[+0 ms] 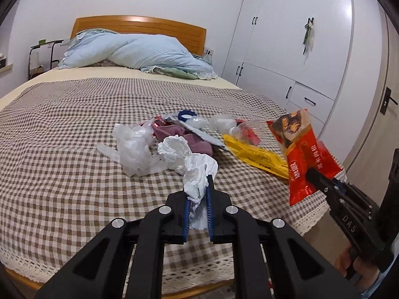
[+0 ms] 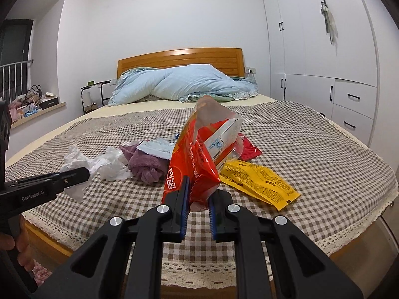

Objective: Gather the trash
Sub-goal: 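Lift the tissue and red snack bag off the bed with both grippers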

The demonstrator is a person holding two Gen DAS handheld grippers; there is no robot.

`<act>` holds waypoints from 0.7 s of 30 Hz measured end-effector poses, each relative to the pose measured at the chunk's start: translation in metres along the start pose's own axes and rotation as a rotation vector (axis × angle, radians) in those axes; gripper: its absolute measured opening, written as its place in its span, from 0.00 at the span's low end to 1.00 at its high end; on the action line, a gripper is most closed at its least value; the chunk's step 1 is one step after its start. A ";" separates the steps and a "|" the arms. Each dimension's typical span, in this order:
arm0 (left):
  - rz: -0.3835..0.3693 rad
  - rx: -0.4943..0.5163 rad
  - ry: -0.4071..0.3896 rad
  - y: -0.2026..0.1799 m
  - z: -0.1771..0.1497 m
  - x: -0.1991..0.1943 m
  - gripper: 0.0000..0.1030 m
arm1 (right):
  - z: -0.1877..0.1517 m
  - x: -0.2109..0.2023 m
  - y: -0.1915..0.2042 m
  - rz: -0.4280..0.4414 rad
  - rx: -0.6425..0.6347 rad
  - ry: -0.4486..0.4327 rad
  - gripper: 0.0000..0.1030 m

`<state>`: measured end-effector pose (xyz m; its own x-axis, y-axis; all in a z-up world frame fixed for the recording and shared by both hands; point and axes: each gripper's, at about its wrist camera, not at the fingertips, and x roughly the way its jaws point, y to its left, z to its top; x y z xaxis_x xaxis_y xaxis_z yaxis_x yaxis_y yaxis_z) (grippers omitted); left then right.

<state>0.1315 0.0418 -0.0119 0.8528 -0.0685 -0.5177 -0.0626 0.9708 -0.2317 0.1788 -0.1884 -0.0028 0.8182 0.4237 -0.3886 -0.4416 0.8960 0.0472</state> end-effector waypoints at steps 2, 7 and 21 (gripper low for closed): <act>-0.002 0.005 -0.009 -0.005 -0.002 -0.005 0.08 | -0.001 -0.005 -0.001 -0.002 -0.001 -0.009 0.13; 0.001 0.012 -0.011 -0.017 -0.006 -0.011 0.08 | -0.003 -0.017 -0.004 0.002 0.005 -0.023 0.13; 0.053 0.009 0.012 -0.033 -0.021 -0.043 0.08 | -0.015 -0.048 -0.005 0.029 0.002 -0.059 0.13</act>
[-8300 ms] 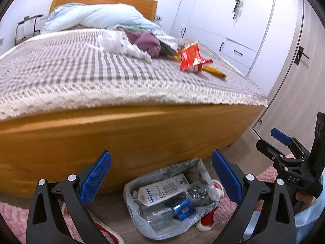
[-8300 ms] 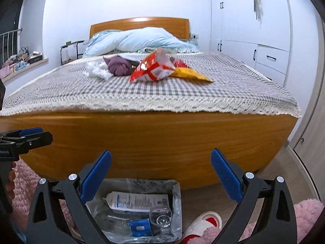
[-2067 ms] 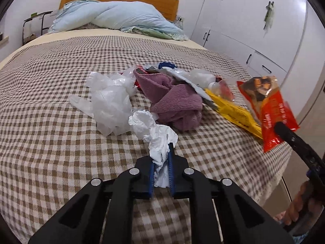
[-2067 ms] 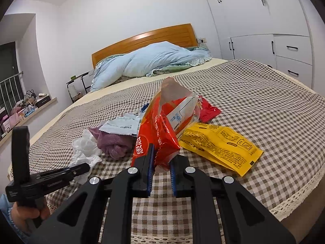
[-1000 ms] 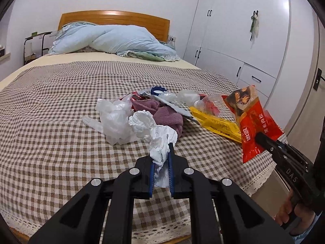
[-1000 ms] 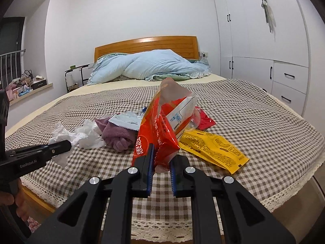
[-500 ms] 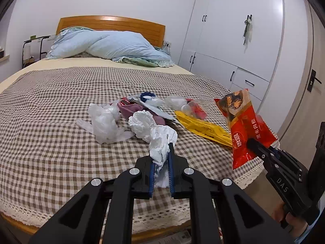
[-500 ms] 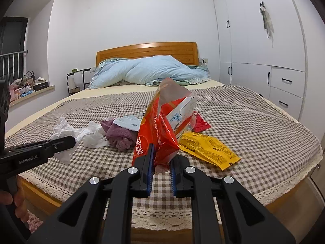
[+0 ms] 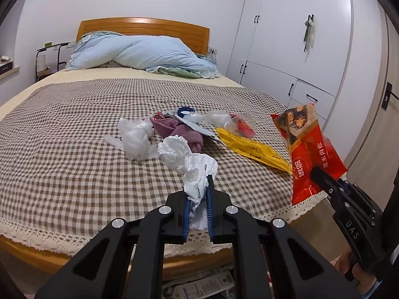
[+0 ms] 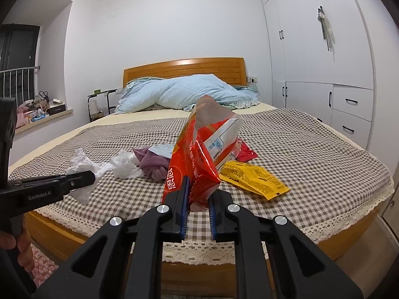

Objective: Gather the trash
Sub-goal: 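Lift the tissue and red snack bag off the bed with both grippers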

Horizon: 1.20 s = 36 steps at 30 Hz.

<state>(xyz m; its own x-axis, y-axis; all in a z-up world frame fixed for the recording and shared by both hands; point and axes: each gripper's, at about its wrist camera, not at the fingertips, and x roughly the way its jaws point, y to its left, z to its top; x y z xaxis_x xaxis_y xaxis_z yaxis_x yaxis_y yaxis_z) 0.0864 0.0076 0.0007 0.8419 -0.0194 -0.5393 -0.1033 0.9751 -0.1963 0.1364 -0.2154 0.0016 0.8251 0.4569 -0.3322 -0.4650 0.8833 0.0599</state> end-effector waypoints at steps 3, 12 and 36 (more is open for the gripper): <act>0.004 0.009 0.000 -0.004 -0.003 -0.008 0.08 | -0.003 -0.007 0.000 0.005 -0.001 -0.005 0.13; 0.016 0.030 0.006 -0.017 -0.014 -0.027 0.08 | -0.012 -0.026 0.000 0.018 -0.006 -0.017 0.13; 0.015 0.078 0.044 -0.032 -0.042 -0.055 0.08 | -0.050 -0.060 0.000 0.038 -0.004 0.040 0.13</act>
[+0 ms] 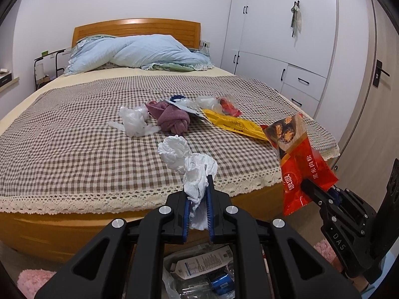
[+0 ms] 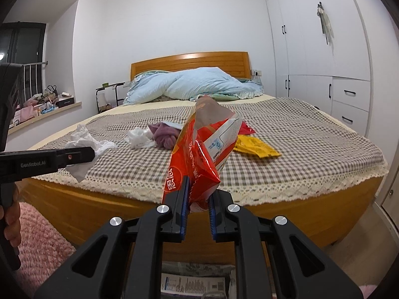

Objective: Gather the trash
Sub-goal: 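Lift the tissue and red snack bag off the bed with both grippers, then carry the tissue and snack bag down into the floor trash bag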

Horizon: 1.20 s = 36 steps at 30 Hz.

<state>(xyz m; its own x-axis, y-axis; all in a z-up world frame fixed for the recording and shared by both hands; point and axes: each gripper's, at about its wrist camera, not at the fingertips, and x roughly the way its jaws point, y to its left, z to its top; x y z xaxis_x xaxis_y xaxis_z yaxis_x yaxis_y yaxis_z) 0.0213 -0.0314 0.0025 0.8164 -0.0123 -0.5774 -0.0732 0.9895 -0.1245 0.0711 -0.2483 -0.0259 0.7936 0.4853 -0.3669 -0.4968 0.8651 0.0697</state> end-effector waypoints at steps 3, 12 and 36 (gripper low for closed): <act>-0.005 0.005 0.011 -0.002 -0.005 -0.001 0.08 | -0.005 -0.004 0.002 0.003 -0.001 0.007 0.13; -0.010 0.011 0.047 0.000 -0.021 -0.001 0.08 | -0.017 -0.010 0.007 0.014 -0.006 0.036 0.13; -0.018 -0.010 0.196 0.015 -0.073 0.022 0.08 | -0.045 -0.011 0.009 0.011 0.018 0.167 0.13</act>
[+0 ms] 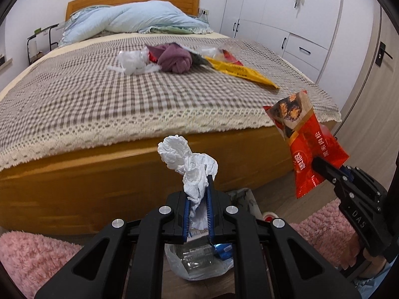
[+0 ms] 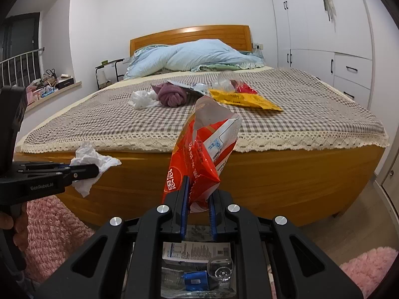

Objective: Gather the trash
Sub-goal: 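Carry the tissue and snack bag down into the floor trash bag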

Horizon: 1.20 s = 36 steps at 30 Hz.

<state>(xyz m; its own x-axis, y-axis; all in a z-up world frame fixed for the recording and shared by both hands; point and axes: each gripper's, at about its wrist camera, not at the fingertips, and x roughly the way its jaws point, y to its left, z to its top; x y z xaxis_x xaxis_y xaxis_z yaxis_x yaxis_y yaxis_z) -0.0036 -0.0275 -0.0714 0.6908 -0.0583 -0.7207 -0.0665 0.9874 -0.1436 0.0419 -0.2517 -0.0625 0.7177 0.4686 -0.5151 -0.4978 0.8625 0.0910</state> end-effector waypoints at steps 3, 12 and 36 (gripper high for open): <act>0.000 -0.010 0.022 0.004 -0.007 0.005 0.08 | -0.004 0.001 -0.001 0.001 0.008 0.023 0.13; -0.010 -0.028 0.093 0.010 -0.026 0.024 0.08 | -0.014 0.006 -0.002 -0.002 0.020 0.081 0.13; -0.098 -0.068 0.319 0.016 -0.057 0.095 0.08 | -0.055 0.042 -0.020 0.013 0.120 0.382 0.13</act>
<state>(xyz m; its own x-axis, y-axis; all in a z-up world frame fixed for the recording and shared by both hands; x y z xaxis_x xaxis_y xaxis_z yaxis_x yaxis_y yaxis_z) 0.0199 -0.0258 -0.1808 0.4368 -0.2058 -0.8757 -0.0664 0.9634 -0.2596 0.0553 -0.2597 -0.1331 0.4678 0.3945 -0.7909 -0.4293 0.8836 0.1868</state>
